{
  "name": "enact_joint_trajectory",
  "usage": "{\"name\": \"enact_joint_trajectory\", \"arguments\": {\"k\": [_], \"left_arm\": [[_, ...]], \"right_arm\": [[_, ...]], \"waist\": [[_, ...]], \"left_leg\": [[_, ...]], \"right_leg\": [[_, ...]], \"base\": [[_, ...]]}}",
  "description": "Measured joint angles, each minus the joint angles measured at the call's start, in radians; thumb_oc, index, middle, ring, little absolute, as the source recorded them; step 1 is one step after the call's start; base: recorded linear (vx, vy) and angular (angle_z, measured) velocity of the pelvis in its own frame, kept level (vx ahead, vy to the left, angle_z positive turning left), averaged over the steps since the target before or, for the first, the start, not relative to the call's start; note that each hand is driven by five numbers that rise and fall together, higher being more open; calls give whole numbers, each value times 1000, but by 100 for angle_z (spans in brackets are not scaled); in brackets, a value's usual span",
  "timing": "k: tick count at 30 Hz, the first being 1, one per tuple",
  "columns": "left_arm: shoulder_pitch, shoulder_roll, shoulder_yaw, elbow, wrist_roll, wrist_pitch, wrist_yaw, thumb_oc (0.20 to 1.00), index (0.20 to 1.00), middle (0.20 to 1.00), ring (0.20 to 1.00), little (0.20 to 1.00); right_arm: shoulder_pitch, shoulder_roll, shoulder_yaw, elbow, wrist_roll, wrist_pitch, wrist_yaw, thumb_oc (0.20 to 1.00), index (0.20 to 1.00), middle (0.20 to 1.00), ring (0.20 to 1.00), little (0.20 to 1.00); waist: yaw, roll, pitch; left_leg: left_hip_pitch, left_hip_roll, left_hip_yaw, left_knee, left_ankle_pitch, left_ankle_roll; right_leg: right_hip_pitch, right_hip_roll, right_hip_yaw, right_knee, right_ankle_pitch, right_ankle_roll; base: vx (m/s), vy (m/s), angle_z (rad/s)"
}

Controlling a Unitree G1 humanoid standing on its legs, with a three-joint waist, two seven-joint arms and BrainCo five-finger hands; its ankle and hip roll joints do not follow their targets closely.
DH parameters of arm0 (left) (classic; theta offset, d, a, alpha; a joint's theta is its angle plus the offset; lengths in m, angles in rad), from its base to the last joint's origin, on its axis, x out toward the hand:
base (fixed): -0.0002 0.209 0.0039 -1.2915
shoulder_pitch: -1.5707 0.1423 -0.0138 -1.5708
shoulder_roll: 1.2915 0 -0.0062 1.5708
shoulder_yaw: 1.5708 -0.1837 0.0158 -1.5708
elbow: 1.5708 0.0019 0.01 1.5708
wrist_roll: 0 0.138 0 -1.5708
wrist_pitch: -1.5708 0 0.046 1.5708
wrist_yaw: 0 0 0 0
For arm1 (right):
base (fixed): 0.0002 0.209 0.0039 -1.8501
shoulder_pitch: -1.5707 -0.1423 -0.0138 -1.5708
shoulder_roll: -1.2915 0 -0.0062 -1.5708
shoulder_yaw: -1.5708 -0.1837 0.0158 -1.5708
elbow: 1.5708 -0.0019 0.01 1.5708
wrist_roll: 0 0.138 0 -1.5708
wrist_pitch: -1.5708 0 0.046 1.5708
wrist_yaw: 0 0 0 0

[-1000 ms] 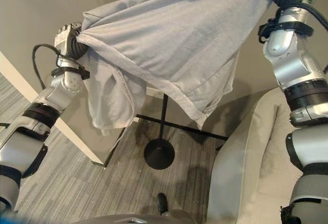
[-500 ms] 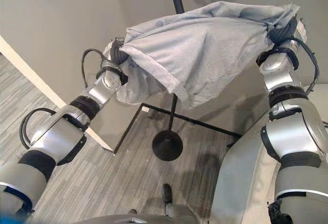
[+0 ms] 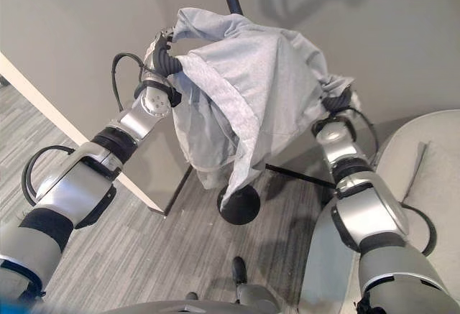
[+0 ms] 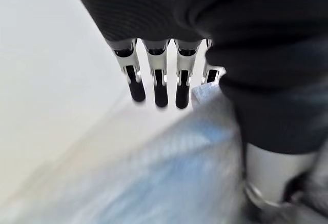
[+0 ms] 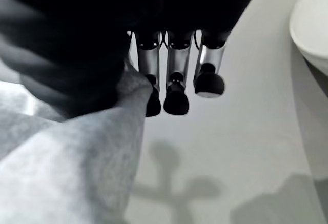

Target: Hang the clothes on the sofa on the clothes rack.

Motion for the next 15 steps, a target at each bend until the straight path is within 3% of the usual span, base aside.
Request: {"name": "enact_joint_trajectory", "arguments": {"k": [7,11,15], "left_arm": [[235,-22,48,-141,-12,-17,0,1000,1000,1000,1000,1000],[425,-53,72,-134,-15,-17,-2,1000,1000,1000,1000,1000],[569,-105,109,-11,-15,-10,-8,1000,1000,1000,1000,1000]], "right_arm": [[142,24,-1,-144,-34,-20,-3,200,200,200,200,200],[191,61,-6,-185,-45,-37,-18,200,200,200,200,200],[236,108,-15,-205,-70,-45,-27,200,200,200,200,200]], "waist": [[4,10,18],[0,10,19],[12,8,22]], "left_leg": [[1,8,15,-5,-11,18],[3,11,14,-6,-12,19],[19,11,19,-4,-11,19]], "right_leg": [[3,6,0,0,3,2],[4,8,-3,0,5,3],[20,8,-2,-1,7,5]], "base": [[-5,0,0],[-18,5,0],[0,0,0]]}}
